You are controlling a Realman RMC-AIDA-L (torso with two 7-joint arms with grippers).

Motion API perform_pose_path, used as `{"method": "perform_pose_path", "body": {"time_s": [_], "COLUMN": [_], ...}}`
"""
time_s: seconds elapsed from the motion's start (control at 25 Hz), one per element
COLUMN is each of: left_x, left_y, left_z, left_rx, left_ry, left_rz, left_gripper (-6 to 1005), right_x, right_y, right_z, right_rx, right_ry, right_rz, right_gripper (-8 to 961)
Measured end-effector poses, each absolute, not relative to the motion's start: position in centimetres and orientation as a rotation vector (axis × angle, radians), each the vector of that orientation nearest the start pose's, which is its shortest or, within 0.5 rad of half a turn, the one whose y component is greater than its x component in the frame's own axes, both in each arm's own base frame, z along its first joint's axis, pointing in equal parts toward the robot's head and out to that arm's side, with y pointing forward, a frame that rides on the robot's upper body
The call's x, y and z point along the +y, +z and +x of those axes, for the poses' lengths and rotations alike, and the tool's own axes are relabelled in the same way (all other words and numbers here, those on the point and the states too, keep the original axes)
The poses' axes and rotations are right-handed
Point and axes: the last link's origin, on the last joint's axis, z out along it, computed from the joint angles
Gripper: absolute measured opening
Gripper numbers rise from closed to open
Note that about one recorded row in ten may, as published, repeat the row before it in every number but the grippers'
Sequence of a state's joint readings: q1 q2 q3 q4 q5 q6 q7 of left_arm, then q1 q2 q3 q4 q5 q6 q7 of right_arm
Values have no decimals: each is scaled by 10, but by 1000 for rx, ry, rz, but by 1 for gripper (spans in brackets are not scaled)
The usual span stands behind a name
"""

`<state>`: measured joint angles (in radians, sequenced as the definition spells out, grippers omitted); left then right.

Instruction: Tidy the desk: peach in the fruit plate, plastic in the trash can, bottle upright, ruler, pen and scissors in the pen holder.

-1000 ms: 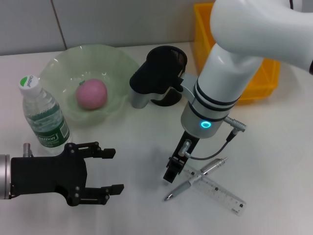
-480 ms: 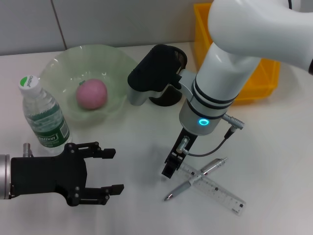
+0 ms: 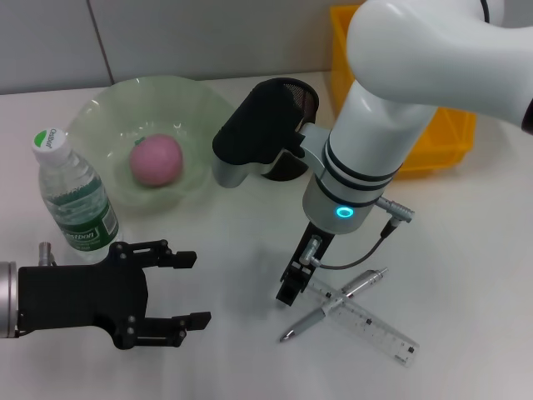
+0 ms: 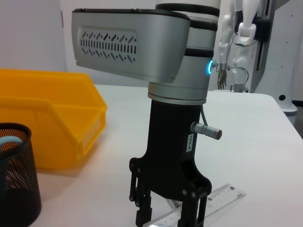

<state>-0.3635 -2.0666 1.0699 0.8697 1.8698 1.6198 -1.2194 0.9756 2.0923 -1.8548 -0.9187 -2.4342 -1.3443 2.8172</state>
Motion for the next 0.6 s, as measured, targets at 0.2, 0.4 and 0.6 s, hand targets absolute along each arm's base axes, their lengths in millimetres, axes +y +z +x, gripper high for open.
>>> {"method": "perform_pose_path", "body": {"time_s": [0.2, 0.4, 0.6], "left_x": [288, 288, 288], "left_y": [-11, -11, -11], "left_z": [-255, -255, -255], "left_rx": [-162, -161, -160], "left_ry": [-558, -553, -553], "left_rz": [-2957, -2954, -2956], "left_gripper": [786, 786, 786], "right_x": [354, 352, 349], "right_y": [-109, -111, -113], "right_z": [121, 120, 117], "right_rx": [759, 759, 745], "right_ry": [-818, -827, -838], "right_rz": [-2691, -2683, -2661], "right_gripper": [630, 619, 593]}}
